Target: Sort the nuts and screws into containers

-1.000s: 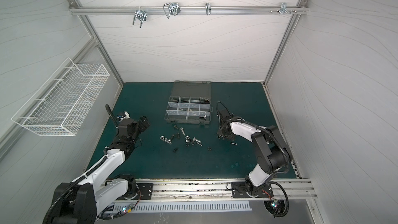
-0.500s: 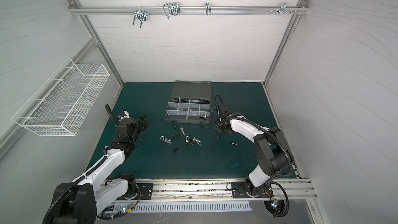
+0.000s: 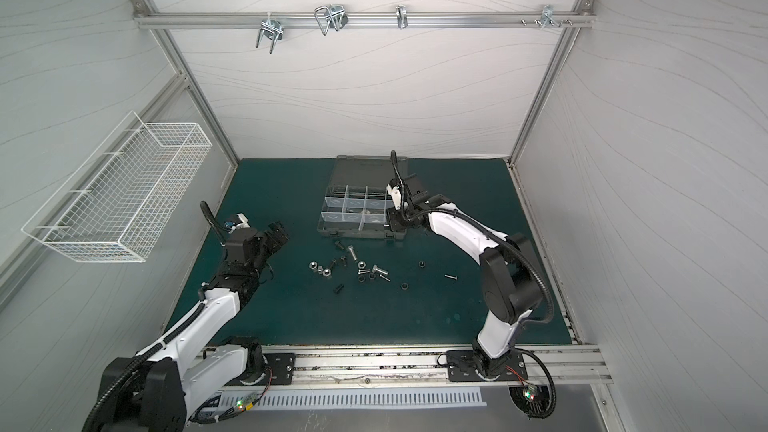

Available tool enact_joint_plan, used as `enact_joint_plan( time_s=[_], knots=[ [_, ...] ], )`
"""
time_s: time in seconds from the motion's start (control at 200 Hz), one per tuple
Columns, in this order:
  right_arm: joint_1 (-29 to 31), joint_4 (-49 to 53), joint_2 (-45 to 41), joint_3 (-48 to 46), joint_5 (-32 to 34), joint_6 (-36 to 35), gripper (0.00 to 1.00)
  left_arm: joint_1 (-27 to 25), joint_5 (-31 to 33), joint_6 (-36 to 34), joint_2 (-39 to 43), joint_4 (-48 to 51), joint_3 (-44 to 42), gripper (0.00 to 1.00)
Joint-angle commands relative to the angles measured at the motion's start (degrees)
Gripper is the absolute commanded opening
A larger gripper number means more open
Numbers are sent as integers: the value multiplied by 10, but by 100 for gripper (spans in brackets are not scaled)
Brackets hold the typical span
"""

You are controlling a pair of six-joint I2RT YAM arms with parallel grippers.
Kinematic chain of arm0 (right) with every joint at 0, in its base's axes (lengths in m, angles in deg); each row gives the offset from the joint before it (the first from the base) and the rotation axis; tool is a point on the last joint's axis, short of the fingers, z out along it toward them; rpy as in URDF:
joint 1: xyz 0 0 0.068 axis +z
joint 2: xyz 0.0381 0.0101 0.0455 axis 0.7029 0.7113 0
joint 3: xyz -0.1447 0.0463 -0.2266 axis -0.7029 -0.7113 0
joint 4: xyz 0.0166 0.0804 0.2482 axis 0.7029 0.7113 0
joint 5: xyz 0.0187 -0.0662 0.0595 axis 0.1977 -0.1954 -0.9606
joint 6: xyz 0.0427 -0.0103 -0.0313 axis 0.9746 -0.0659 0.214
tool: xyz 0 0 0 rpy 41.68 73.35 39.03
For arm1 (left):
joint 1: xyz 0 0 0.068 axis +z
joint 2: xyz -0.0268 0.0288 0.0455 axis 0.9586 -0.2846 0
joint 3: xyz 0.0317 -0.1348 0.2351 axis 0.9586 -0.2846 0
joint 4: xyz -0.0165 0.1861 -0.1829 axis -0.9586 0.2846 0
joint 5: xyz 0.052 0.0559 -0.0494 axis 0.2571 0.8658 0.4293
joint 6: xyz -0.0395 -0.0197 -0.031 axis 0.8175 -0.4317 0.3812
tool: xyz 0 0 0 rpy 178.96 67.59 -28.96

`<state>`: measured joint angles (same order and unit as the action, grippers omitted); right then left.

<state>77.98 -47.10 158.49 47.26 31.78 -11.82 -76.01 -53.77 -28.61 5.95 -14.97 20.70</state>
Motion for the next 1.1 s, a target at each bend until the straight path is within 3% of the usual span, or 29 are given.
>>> enact_joint_plan(
  time_s=[0.0, 0.25, 0.555, 0.745, 1.096],
  knots=[
    [9, 15, 33, 40, -42, -91, 5, -2, -3, 11, 11, -4, 19, 100],
    [22, 41, 90, 99, -18, -166, 6, -2, -5, 16, 13, -1, 20, 100],
    [29, 54, 143, 139, 26, -210, 8, -2, -11, 19, 17, 1, 22, 100],
    [36, 58, 167, 155, 51, -225, 9, -2, -11, 20, 18, 3, 20, 100],
    [46, 58, 196, 173, 74, -230, 21, -2, -11, 22, 18, 6, 21, 100]
  ],
)
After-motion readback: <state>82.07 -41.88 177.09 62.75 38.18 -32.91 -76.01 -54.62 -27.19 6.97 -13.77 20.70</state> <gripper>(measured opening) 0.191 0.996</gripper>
